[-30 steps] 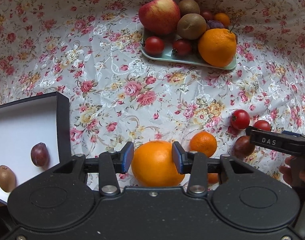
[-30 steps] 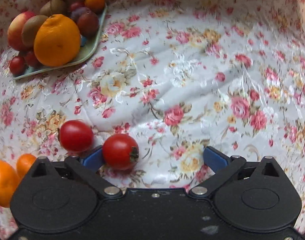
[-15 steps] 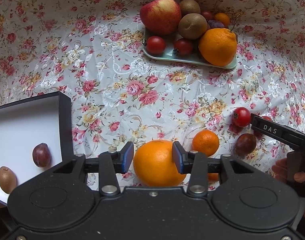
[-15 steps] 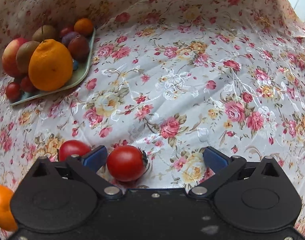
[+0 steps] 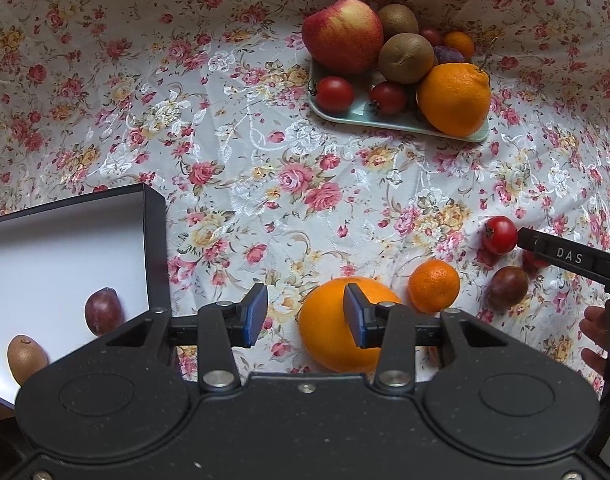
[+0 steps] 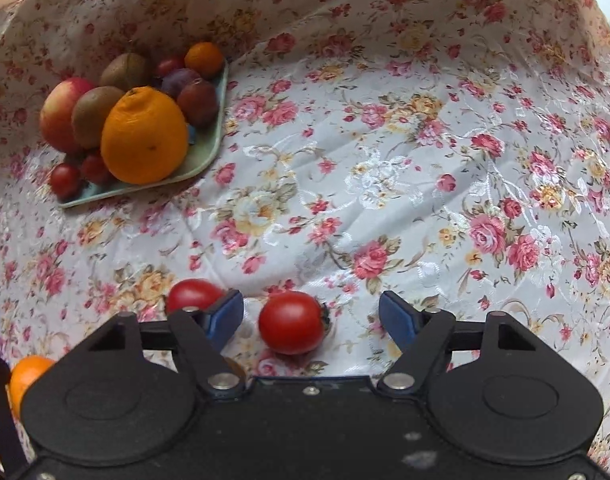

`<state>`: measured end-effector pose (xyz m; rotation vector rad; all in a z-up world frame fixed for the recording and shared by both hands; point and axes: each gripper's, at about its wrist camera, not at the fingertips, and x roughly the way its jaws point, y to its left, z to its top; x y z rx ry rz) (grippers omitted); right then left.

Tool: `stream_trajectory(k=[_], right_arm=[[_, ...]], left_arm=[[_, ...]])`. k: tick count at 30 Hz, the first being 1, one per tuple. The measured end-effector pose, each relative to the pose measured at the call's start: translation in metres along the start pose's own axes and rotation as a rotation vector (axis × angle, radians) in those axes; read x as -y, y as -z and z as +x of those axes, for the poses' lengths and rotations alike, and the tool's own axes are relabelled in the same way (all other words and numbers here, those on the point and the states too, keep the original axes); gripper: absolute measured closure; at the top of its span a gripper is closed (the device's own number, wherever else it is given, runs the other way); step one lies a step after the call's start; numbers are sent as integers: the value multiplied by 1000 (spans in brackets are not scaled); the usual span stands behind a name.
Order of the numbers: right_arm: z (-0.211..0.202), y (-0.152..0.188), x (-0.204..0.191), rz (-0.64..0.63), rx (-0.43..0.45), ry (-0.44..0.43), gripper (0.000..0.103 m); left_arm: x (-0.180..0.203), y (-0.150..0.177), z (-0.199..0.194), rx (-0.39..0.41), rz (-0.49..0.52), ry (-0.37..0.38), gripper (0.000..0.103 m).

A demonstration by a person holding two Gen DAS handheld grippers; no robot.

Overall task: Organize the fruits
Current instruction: 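Grasp a red cherry tomato with the right tool while the left tool grasps a large orange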

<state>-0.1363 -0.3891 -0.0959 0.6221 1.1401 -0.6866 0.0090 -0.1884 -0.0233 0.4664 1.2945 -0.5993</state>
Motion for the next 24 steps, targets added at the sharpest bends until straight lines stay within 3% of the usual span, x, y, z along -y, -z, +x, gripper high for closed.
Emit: stream_trajectory(k=[3,5,7,14,24], right_arm=[[-1,1,-5,-18,-14,-5,38],[1,1,-6,-29,-25,-3,57],[-1,2,-7,-50,-12,7,63],[-13,4,-11,-88,14,9,63],[-42,-1,-27,-95,65,-61,63]], left_arm=[[0,1,-1,3,5,0,53],[1,1,-1,5,11,9,53],[3,2,-2,7,19,19,53],[8,3,-2,7,27,116,53],[18,8,10,-1,47,93,47]])
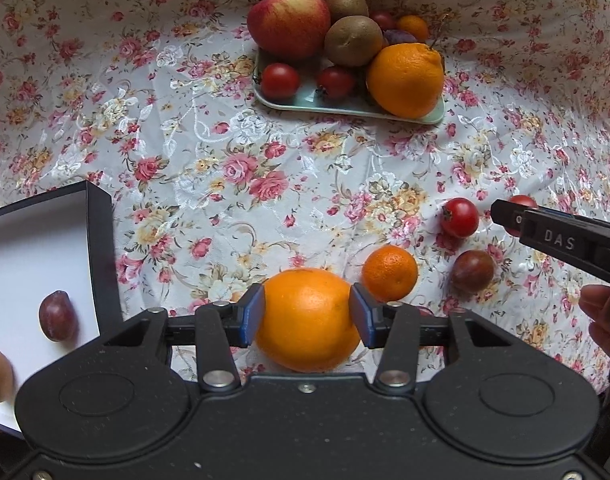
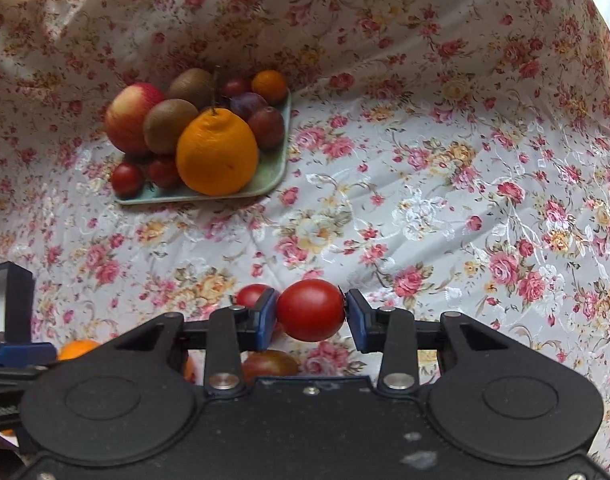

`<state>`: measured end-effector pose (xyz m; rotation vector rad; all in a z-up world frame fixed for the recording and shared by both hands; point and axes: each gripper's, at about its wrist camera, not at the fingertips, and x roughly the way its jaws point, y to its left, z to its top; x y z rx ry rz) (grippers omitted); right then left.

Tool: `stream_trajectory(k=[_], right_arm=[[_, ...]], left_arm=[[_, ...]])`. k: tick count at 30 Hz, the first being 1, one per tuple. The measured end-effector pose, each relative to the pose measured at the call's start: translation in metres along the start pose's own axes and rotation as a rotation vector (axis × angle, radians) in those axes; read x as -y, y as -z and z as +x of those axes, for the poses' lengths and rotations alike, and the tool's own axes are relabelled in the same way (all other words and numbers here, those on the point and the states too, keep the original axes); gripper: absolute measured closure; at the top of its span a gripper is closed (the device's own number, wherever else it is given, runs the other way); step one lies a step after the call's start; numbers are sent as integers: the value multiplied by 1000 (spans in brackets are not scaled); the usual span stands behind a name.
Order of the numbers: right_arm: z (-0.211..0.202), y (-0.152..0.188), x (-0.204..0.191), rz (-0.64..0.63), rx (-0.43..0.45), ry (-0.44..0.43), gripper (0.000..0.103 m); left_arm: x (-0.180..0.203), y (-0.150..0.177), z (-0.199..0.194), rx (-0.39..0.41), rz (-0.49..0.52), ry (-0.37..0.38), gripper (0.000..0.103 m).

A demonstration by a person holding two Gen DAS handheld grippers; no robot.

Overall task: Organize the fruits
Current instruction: 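Grasp a red cherry tomato with the right tool while the left tool grasps a large orange, then carry the tomato and orange into the white box and open both tools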

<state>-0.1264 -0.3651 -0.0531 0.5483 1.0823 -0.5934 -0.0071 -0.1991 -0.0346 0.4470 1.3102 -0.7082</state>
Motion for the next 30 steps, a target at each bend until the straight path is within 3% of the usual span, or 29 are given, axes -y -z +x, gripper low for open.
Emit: stream_trajectory(k=[9,15,20,30], right_arm=[[-7,3,-7,-24,2,-19,63],[-8,4,-7,-36,0,-24,63],[-9,2,-8,-33,9,-16,63],[-14,-1,-40,-78,41,-31,63]], left_arm=[[13,5,23,-32,33,-126,34],[7,4,31,-85,-10,-114,33],[-7,2,26,-83,-102,-62,35],[-40,-10,-23,58,-210,-55,35]])
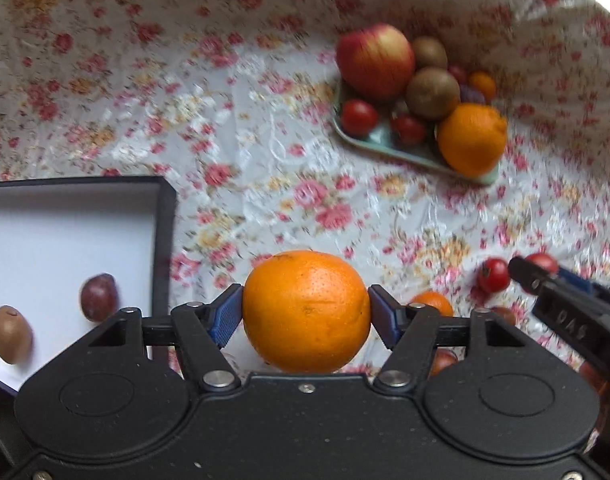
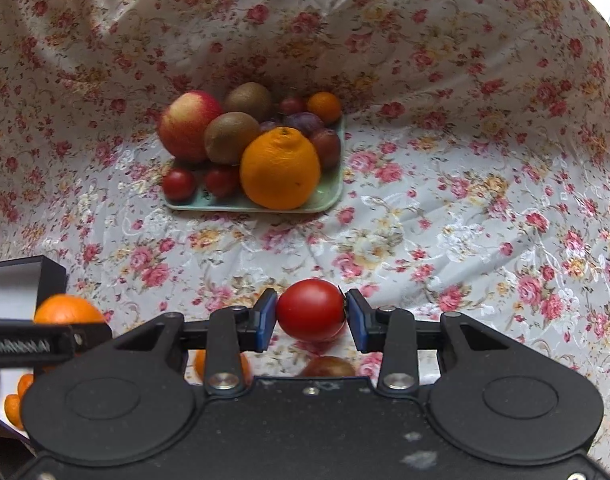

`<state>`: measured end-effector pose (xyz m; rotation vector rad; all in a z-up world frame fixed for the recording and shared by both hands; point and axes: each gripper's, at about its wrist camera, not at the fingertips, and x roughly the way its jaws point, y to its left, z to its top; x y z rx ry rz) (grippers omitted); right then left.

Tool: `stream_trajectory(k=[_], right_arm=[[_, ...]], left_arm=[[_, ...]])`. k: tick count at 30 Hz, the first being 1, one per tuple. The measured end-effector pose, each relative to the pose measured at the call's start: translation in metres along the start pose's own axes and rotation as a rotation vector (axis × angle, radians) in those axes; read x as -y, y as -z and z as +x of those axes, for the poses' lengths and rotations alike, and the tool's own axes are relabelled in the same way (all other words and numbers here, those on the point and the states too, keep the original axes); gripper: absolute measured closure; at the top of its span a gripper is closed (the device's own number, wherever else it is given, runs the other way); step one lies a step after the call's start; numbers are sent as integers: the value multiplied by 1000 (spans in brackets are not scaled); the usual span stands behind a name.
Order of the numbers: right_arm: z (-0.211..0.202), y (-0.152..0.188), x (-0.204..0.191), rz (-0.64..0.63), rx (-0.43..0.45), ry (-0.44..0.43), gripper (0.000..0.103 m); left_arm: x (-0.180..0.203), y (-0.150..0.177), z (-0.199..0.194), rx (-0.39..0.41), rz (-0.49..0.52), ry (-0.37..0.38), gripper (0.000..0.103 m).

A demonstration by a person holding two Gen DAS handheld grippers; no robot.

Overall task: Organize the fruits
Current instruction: 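Carry the tomato and orange into the white box and open both tools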

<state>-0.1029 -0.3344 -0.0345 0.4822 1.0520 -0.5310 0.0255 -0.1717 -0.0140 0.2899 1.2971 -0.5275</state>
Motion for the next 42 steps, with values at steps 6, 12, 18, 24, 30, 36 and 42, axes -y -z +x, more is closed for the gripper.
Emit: stream_trajectory(k=[6,12,18,24,30,36,42], right_arm=[[-3,-6,-42,-36,18,-54,63],[-5,-10,-102,-101,43,-132,63],[-7,-1,-174,-193,42,-234,63],[-3,13,-239,-247,24,-323,63],[1,27,-300,-304,16,-379,63],[-11,43,-347,-417,76,-399,63],[-7,44,-357,-423,92,-382,61]], left_arm=[[-41,-9,-21,68,-81,-55,35],[-96,-14,-34,93,-183,-85,35],[-149,-13,-46,132,-266,-147,35],[-203,-10,-50,146,-364,-222,35],[-245,-1,-49,127,-458,-246,35],[-265,5,-45,103,-493,-226,35],[-277,8,-43,85,-516,-216,34]])
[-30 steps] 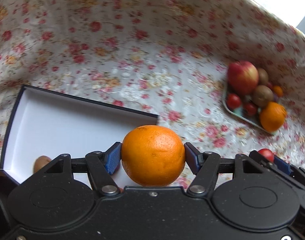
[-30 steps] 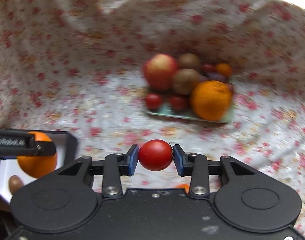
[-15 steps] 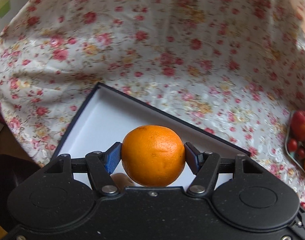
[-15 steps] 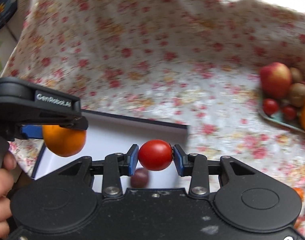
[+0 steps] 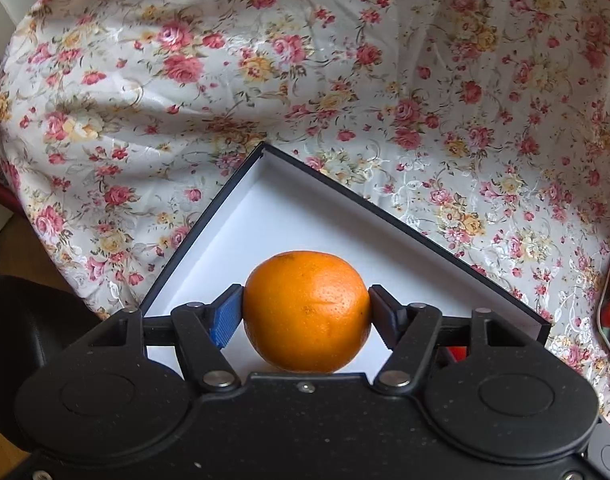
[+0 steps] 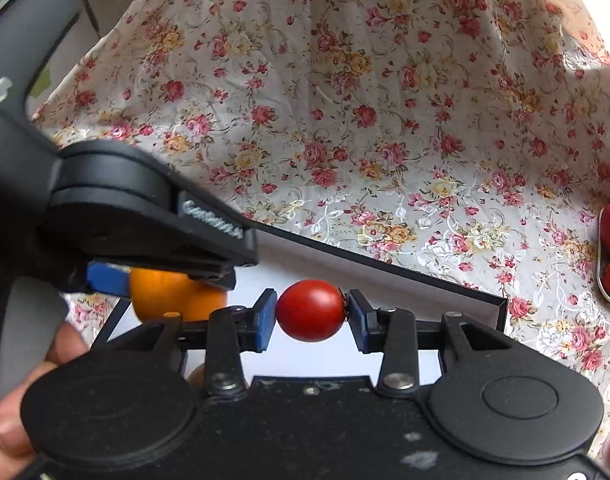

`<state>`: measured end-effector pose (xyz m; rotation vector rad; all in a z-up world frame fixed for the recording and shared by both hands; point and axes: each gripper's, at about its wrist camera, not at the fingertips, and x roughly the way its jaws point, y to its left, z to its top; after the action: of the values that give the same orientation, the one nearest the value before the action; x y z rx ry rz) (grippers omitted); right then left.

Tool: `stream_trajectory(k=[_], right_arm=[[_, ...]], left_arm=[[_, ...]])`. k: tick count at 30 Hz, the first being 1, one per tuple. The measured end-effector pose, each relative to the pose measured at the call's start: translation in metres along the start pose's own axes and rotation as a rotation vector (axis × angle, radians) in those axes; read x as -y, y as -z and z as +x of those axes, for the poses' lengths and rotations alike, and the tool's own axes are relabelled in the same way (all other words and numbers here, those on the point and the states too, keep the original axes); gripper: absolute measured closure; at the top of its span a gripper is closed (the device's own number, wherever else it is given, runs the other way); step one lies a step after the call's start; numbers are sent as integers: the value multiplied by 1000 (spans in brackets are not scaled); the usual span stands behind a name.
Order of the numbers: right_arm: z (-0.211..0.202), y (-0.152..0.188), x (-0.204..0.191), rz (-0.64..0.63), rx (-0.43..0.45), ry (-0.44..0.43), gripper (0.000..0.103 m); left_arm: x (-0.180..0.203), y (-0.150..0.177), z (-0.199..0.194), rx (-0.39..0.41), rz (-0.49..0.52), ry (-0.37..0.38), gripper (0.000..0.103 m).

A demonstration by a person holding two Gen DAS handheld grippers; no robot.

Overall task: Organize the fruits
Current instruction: 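Carry the tomato and orange into the white box and open both tools, then hold both open tools above the box beside the placed fruits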

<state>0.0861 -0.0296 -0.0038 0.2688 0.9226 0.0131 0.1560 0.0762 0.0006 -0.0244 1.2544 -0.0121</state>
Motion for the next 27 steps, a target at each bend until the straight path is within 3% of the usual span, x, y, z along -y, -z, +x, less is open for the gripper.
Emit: stream_trajectory(k=[2,5,10,27], right_arm=[[1,-1,1,17,7,4,44],[2,-2,3,20,2,14,37],[3,0,7,26,-10,25,36],[16,3,13,41,-57,45,36]], left_arm=[[-1,0,1,-7,-1,9,34],[3,0,-6,31,20,4,44],[13,3,-19,120,72,-62,44],[13,2,-14,70,80,-30,44]])
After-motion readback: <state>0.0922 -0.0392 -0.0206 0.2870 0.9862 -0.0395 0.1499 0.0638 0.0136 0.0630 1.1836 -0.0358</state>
